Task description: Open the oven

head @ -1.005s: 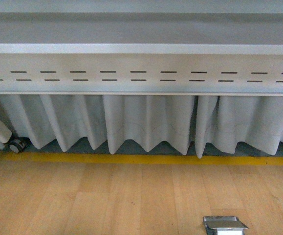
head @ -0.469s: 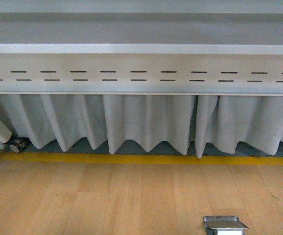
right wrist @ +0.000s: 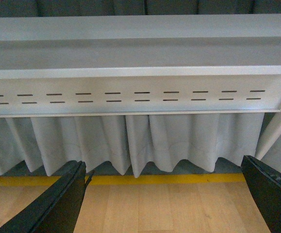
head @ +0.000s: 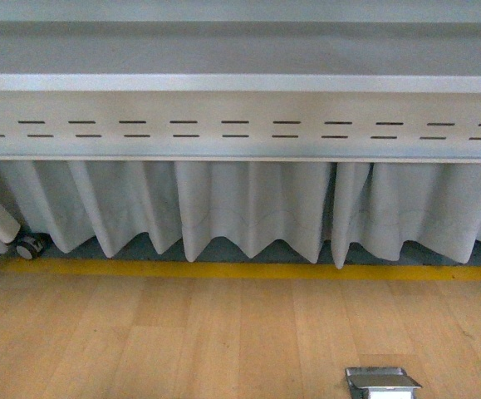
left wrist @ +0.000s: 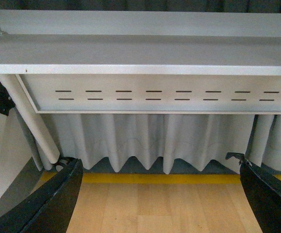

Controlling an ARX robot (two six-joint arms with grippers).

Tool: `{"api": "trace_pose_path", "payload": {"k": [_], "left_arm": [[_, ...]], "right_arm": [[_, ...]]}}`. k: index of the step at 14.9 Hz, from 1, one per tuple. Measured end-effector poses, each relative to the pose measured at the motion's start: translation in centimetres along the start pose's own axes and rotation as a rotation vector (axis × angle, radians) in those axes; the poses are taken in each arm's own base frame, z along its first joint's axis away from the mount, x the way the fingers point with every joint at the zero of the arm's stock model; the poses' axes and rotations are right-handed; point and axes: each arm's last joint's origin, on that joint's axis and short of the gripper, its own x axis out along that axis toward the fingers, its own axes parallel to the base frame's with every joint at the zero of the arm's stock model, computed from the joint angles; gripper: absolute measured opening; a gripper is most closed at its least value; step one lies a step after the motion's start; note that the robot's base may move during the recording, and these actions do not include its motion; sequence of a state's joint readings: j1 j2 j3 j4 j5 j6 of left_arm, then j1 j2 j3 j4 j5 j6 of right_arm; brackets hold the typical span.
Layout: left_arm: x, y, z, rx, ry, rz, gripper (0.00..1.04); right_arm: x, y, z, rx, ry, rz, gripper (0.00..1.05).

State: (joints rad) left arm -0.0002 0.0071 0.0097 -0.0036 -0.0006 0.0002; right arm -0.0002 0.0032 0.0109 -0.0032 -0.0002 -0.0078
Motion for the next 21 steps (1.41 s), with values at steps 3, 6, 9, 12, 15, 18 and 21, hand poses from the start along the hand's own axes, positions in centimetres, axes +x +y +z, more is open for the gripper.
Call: {"api": "trace_pose_path", "payload": {"k": [3,6,9,12,15,18,21], "left_arm": [[0.0,0.0,0.0,0.0,0.0,0.0,0.98],[0.0,0.0,-0.01,0.0,0.002,0.0,0.98],[0.0,0.01,-0.01,0.0,0.001,0.002,0.98],[0.0,-0.01,0.0,0.0,0.0,-0.002,0.98],[0.0,0.0,0.0,0.0,0.0,-0.001,0.98],[0.0,0.0,0.0,0.0,0.0,0.0,0.98],[0.0,0.0,0.0,0.0,0.0,0.0,0.98]], "right_arm": [[0.0,0.0,0.0,0.0,0.0,0.0,0.98],[0.0,0.0,-0.03,0.0,0.003,0.0,0.98],[0.0,0.0,-0.02,0.0,0.002,0.0,0.98],[0.0,0.0,-0.01,0.0,0.0,0.0,0.98],[0.0,0.0,0.0,0.0,0.0,0.0,0.98],[0.0,0.0,0.0,0.0,0.0,0.0,0.98],[0.0,0.0,-0.01,0.0,0.001,0.001,0.98]]}}
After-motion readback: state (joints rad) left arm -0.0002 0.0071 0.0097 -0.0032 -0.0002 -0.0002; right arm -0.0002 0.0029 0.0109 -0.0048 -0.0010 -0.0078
